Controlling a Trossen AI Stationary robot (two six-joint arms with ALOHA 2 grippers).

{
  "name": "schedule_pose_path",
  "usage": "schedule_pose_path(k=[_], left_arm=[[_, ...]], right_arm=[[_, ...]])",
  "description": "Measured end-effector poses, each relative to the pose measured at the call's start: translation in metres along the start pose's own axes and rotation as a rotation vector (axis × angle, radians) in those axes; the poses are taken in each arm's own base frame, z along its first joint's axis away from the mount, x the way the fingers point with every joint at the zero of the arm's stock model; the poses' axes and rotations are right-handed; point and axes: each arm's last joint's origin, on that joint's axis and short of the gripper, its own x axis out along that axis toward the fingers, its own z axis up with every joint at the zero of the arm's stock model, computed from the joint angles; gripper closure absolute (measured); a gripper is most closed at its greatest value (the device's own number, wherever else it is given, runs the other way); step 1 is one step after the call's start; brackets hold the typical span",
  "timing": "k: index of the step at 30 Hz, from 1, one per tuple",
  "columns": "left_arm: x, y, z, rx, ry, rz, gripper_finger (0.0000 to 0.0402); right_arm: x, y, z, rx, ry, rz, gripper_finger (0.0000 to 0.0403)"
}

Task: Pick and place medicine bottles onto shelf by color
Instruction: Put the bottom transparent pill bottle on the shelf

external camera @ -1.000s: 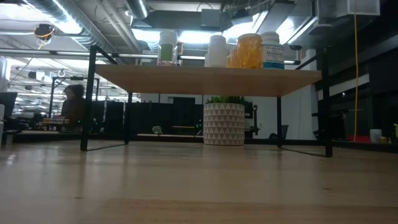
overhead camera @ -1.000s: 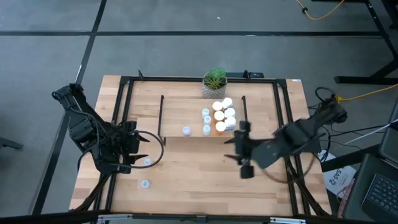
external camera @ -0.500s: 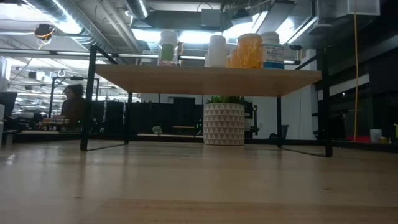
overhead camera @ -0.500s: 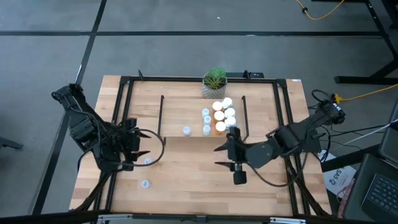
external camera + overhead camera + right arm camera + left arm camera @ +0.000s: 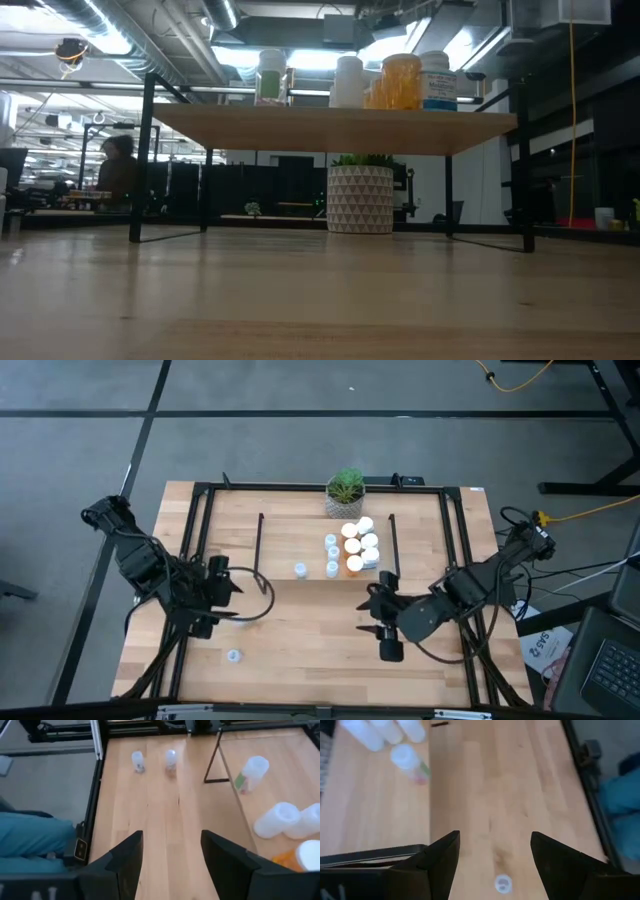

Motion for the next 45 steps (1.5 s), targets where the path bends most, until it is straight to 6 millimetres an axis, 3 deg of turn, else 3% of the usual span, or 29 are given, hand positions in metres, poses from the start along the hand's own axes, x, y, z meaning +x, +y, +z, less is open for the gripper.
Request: schedule_pose_path(k=[8, 14, 19, 26, 34, 45], left_arm=[[-0.008, 0.009, 0.016, -0.019, -0.059, -0.031, 0.0164], [-0.008, 0.009, 0.016, -0.003, -0.057, -0.029, 0.0164], [-0.008, 0.009, 0.016, -0.004, -0.057, -0.029, 0.0164], [-0.008, 0.009, 0.016, -0.004, -0.055, -0.028, 0.0164], [-0.008, 0.009, 0.015, -0.002, -0.052, -0.026, 0.0164], [-0.008, 0.01, 0.015, 0.008, -0.052, -0.025, 0.0164]], right_arm=[[0.015, -0.014, 0.012, 0.136, -0.049, -0.053, 0.0201], [0.068, -0.014, 0.028, 0.037, -0.07, 0.055, 0.0201], [0.108, -0.029, 0.035, 0.04, -0.008, -0.022, 0.0201], [0.148, -0.04, 0.043, -0.005, 0.106, -0.076, 0.0201], [0.179, -0.057, 0.044, -0.029, 0.173, -0.162, 0.0225], [0.183, -0.086, 0.05, -0.042, 0.185, -0.239, 0.0287]])
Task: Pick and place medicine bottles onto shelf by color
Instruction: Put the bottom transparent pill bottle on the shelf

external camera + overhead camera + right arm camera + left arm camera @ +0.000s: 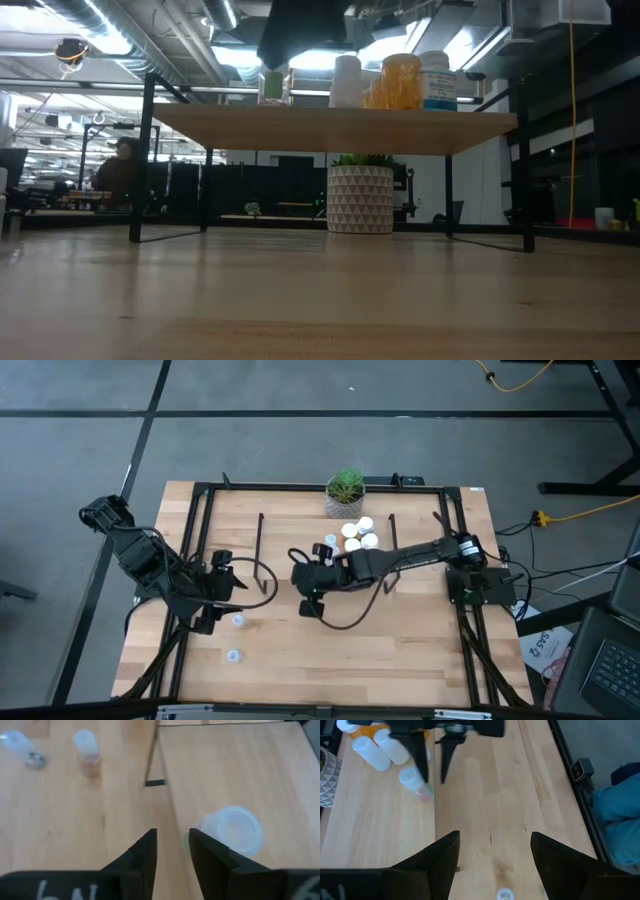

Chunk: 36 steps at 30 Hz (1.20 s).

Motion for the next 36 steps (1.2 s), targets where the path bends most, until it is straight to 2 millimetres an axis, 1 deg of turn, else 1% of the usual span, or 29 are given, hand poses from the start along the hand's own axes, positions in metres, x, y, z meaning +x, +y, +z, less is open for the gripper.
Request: schedule_pose_path(k=[7, 25, 31, 36], left_arm=[[0.0, 0.0, 0.0, 0.009, 0.0, 0.0, 0.0164], [0.0, 0.0, -0.001, 0.015, 0.01, 0.004, 0.0164], [0.0, 0.001, -0.002, 0.02, 0.02, 0.009, 0.0164], [0.0, 0.001, -0.002, 0.02, 0.019, 0.009, 0.0164]], right_arm=[[0.008, -0.021, 0.003, 0.008, 0.013, -0.033, 0.0289], [0.021, -0.071, 0.009, 0.051, 0.03, -0.104, 0.0289], [0.023, -0.082, 0.01, 0.066, 0.032, -0.12, 0.0289], [0.021, -0.085, 0.012, 0.057, 0.029, -0.12, 0.0289]])
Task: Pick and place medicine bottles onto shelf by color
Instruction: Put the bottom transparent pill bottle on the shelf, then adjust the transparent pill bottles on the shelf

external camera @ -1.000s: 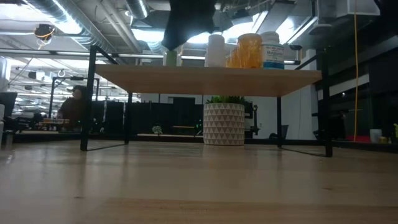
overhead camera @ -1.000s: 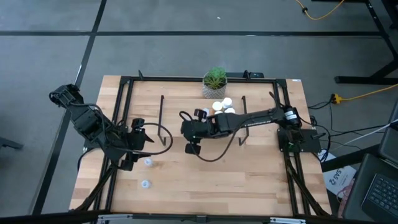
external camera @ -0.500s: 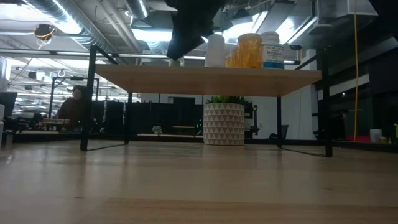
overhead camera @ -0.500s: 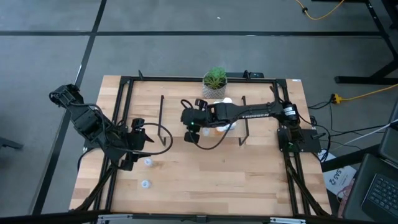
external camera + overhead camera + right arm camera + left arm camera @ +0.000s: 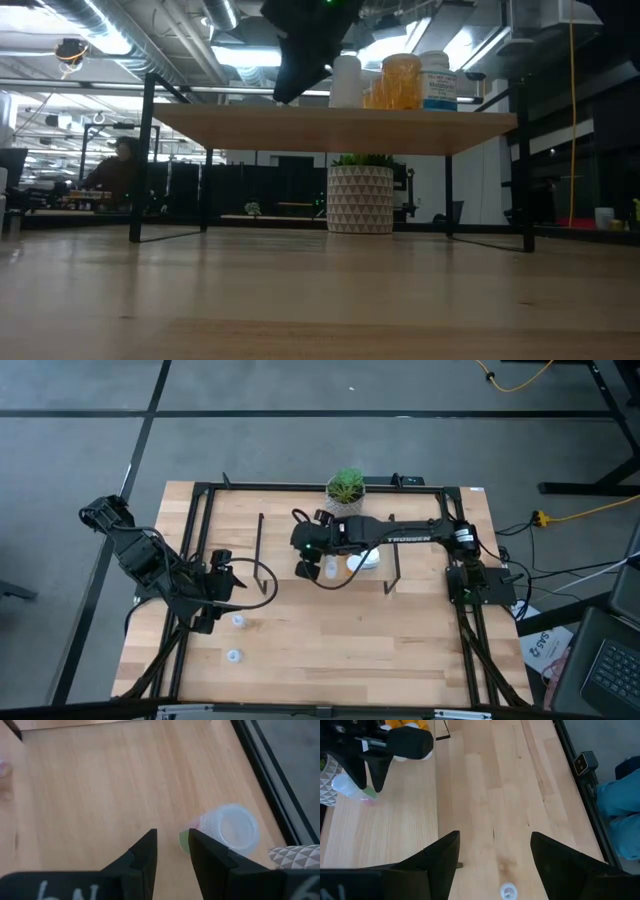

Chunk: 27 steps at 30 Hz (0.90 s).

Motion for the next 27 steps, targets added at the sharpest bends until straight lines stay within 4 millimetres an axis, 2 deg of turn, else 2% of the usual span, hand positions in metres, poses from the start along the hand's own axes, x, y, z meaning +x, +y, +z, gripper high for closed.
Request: schedule_pose_path(k=[2, 6, 11, 14, 19, 21, 27], left_arm=[[0.0, 0.0, 0.0, 0.0, 0.0, 0.0, 0.0164], [0.0, 0.0, 0.0, 0.0, 0.0, 0.0, 0.0164], [0.0, 0.0, 0.0, 0.005, 0.0, 0.0, 0.0164], [0.0, 0.0, 0.0, 0.024, 0.0, 0.0, 0.0164], [0.0, 0.0, 0.0, 0.031, -0.001, 0.0, 0.0164], [0.0, 0.0, 0.0, 0.03, -0.002, 0.001, 0.0164], [0.0, 0.0, 0.0, 0.023, -0.007, 0.013, 0.0164]], right_arm=[[-0.011, 0.001, 0.007, 0.005, -0.01, 0.032, 0.0289], [-0.051, 0.012, 0.017, 0.008, 0.017, 0.094, 0.0289], [-0.1, 0.026, 0.011, -0.009, 0.117, 0.118, 0.0289], [-0.122, 0.033, 0.005, -0.019, 0.153, 0.099, 0.0289], [-0.141, 0.038, -0.01, -0.068, 0.181, -0.053, 0.0289], [-0.142, 0.038, -0.013, -0.076, 0.177, -0.131, 0.0289], [-0.14, 0.04, -0.015, -0.223, 0.19, -0.128, 0.0289]])
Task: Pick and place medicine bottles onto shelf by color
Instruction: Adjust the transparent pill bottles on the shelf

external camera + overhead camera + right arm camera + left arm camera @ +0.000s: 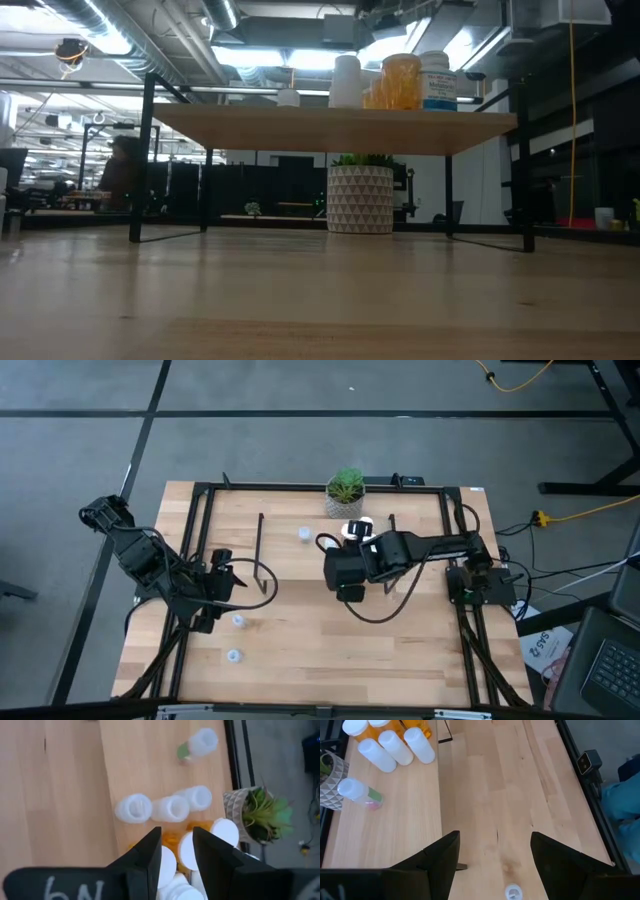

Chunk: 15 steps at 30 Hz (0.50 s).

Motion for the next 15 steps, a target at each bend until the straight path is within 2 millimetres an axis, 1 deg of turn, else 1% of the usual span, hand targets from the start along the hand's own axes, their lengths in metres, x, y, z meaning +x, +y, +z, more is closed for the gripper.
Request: schedule_pose_path(k=[3, 11, 15], left_arm=[[0.0, 0.0, 0.0, -0.005, 0.0, 0.001, 0.0164], [0.0, 0.0, 0.0, -0.025, 0.0, 0.001, 0.0164], [0.0, 0.0, 0.0, -0.027, 0.0, 0.001, 0.0164]], right_arm=[[0.001, -0.007, 0.0, -0.025, 0.005, 0.01, 0.0289], [-0.021, -0.052, -0.01, 0.065, -0.042, 0.03, 0.0289], [-0.022, -0.061, -0.012, 0.05, -0.034, 0.119, 0.0289]])
